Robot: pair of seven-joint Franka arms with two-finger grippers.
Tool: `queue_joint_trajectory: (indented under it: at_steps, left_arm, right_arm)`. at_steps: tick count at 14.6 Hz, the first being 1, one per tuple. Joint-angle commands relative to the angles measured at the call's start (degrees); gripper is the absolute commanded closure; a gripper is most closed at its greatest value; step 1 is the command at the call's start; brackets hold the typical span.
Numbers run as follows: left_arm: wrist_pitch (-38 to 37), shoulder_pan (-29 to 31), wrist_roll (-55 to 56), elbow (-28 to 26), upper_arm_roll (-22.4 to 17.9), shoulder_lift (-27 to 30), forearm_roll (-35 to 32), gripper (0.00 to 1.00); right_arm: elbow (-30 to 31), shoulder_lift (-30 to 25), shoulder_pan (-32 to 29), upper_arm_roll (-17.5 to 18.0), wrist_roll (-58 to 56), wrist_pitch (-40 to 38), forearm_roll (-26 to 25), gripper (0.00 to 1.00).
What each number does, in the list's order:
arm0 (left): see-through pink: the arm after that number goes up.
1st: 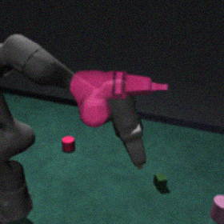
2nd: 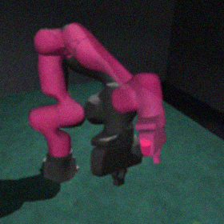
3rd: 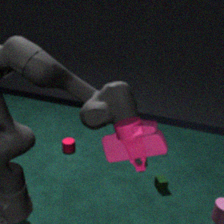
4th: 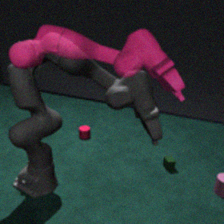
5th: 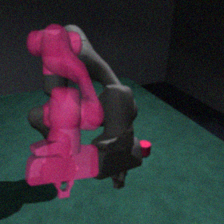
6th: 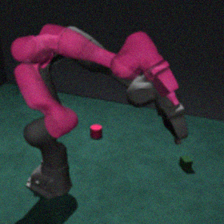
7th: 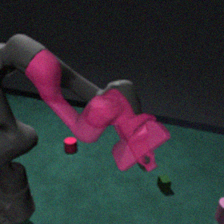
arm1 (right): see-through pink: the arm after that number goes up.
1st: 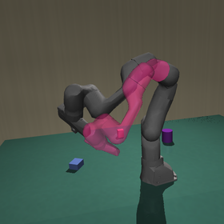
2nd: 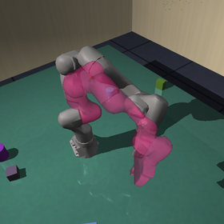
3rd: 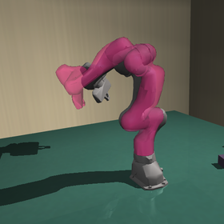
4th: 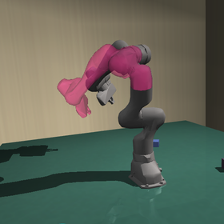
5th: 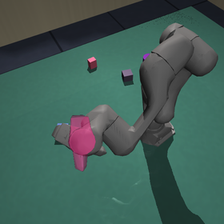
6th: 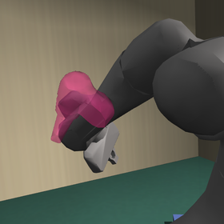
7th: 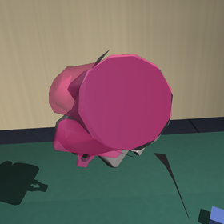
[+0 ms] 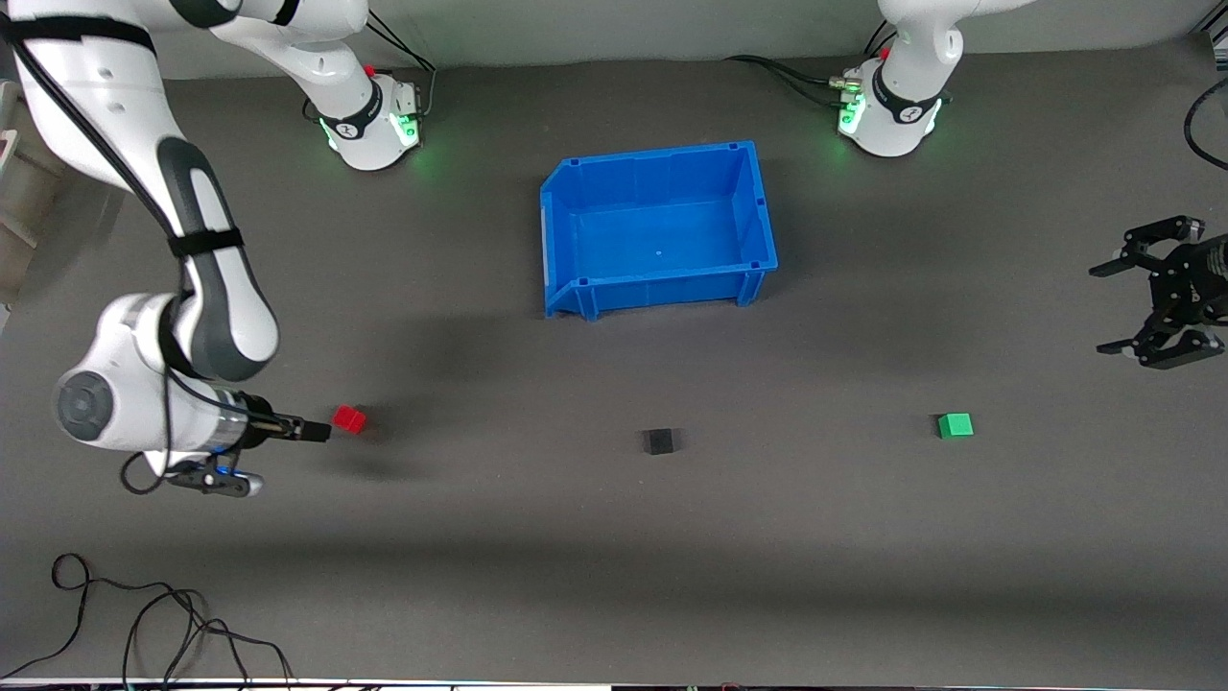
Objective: Attach green and red cubes to black cube
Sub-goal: 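Reach the right gripper to the red cube while the left gripper reaches the green cube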
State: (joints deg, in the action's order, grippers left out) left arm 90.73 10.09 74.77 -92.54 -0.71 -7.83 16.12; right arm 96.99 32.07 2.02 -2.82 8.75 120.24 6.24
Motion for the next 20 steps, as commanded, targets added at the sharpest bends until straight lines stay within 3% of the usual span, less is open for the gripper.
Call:
queue_joint_trajectory:
  at_steps: [1, 3, 8, 10, 12, 15, 20]
  left_arm:
    - [2.0, 1.0, 3.1, -1.6, 0.4, -2.8, 2.6, 0.0]
    - [8.3, 2.8, 2.9, -7.7, 0.4, -2.2, 5.0, 0.0]
    - [27.8, 2.0, 0.1, -21.9, 0.8, -2.8, 9.3, 0.0]
    - [32.0, 2.6, -5.1, -25.3, 0.8, -3.3, 11.6, 0.0]
    - [36.1, 2.6, -10.4, -26.5, 0.8, -5.9, 16.7, 0.0]
    - [42.9, 2.0, -15.1, -26.3, 0.8, -11.3, 18.8, 0.0]
    - [48.4, 1.8, -26.8, -25.3, 0.8, -17.8, 29.9, 0.0]
  right_arm:
    - [3.2, 1.9, 0.2, 0.1, 3.0, 6.9, 0.8, 0.0]
    - [6.4, 2.1, 1.0, 0.1, 4.7, 11.8, 0.8, 0.0]
    - [8.6, 2.4, 1.9, 0.0, 8.1, 12.3, 0.8, 0.01]
    - [9.3, 2.3, 2.1, -0.1, 8.1, 12.5, 0.7, 0.01]
    - [10.3, 2.4, 2.1, 0.0, 8.2, 13.9, 0.7, 0.04]
    - [10.8, 2.5, 2.1, -0.1, 8.2, 14.7, 0.7, 0.08]
    - [10.8, 2.7, 2.0, -0.2, 8.2, 15.5, 0.7, 0.13]
